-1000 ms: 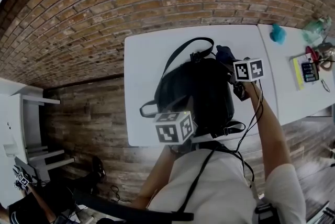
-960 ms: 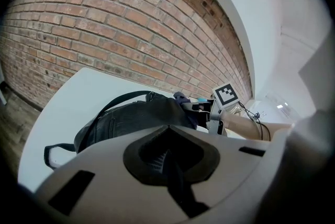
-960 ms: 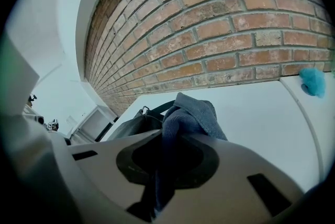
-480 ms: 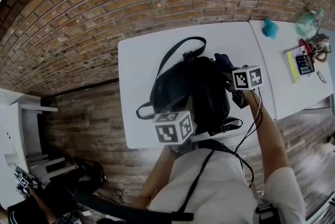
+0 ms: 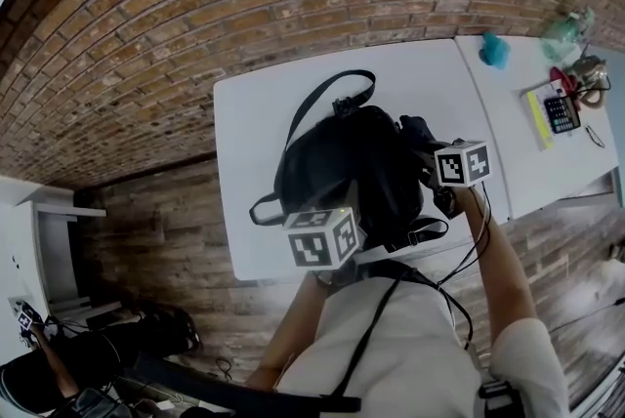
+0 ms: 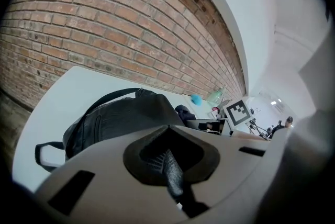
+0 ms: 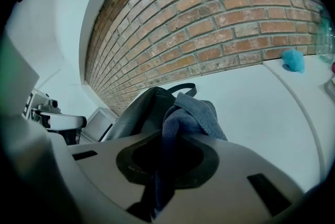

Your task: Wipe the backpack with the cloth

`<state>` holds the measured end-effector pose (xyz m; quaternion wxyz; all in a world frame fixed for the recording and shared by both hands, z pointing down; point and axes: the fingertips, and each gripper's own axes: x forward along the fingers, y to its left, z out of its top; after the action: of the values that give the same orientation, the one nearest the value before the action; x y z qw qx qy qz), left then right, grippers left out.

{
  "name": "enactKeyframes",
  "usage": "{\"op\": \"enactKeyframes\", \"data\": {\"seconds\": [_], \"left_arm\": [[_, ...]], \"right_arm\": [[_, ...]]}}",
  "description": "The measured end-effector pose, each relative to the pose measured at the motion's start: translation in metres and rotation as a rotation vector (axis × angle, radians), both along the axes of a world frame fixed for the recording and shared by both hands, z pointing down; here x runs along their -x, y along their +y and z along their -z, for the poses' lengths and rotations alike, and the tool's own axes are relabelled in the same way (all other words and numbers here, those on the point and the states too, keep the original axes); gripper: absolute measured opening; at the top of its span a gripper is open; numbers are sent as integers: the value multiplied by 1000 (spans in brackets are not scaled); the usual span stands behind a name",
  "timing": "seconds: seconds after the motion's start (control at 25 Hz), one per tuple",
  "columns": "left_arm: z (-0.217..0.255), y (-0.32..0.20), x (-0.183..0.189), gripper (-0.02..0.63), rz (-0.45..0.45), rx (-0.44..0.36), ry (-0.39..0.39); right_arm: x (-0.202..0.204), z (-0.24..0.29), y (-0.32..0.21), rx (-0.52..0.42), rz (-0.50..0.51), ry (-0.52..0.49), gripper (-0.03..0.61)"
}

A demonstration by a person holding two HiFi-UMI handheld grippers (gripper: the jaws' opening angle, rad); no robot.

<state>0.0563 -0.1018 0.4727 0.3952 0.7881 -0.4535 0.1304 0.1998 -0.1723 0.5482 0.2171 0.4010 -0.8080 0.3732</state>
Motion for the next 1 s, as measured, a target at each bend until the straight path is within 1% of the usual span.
{"op": "enactKeyframes", "data": {"seconds": [0.44,0.8,1.0], "left_arm": [[1,2,-3,5,-1,1,6],[0,3,-6,5,-9,-2,-2],[-1,5,-8,5,-14,-1,-1]], "right_arm": [[-6,8,33,-3,-25,-36,38],[-15,-1,65,43,-55,-67,38],[-17,1,78,41,-63,-76,38]]}}
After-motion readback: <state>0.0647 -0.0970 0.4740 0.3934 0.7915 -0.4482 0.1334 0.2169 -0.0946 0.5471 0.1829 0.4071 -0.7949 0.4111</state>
